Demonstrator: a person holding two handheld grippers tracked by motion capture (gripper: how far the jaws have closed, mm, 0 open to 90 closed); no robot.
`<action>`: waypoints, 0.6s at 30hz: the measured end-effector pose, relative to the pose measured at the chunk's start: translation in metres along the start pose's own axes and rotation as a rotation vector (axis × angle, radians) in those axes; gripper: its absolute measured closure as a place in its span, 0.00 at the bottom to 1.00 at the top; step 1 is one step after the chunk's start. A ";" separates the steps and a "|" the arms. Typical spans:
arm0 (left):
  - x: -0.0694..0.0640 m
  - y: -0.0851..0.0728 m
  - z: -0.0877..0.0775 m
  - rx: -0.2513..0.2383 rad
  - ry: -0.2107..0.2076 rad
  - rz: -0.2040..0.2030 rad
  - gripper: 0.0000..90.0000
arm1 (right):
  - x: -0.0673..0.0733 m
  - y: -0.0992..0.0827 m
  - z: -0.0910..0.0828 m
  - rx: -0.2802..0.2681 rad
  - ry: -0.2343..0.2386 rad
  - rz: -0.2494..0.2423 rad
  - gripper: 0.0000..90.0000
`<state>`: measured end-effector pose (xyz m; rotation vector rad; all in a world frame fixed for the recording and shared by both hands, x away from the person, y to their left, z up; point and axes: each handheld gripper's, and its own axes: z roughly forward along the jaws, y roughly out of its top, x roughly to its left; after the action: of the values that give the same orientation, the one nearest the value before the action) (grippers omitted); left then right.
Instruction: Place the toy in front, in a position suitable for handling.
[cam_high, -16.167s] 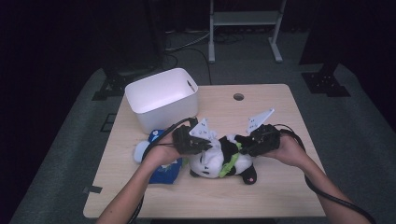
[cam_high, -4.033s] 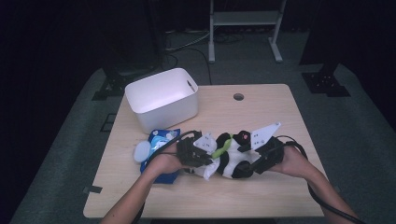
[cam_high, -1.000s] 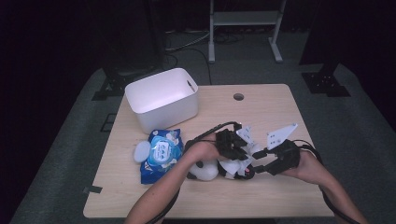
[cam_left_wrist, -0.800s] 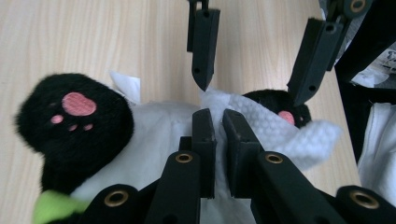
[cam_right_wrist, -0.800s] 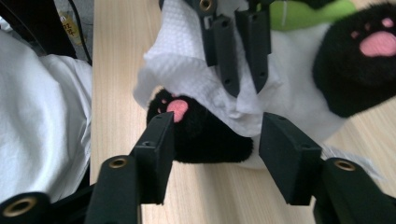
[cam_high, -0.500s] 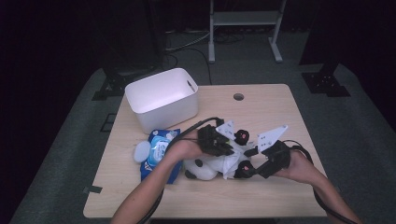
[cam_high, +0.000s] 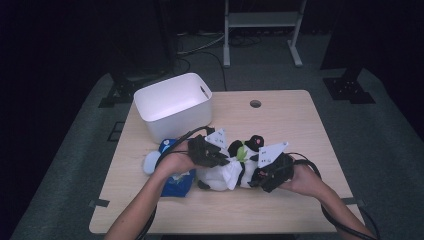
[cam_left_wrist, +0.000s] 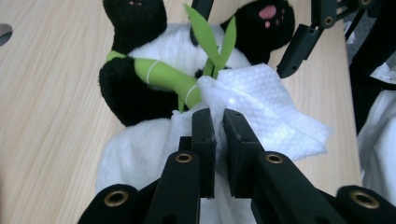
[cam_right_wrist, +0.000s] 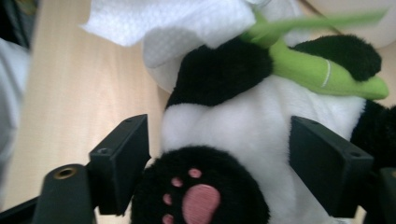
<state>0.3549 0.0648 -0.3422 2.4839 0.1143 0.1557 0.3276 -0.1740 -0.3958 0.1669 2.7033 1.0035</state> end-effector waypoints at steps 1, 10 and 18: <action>0.000 0.000 0.001 -0.001 0.000 -0.002 0.92 | 0.001 0.000 0.002 0.009 -0.014 -0.023 0.22; 0.001 0.001 0.002 0.005 -0.003 0.007 0.92 | 0.001 -0.009 0.013 0.022 -0.062 -0.069 0.34; -0.001 -0.001 0.001 0.006 -0.002 0.004 0.92 | -0.001 -0.011 0.019 0.049 -0.065 -0.054 0.55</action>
<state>0.3541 0.0652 -0.3434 2.4899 0.1089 0.1547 0.3333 -0.1704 -0.4171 0.1321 2.6601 0.9014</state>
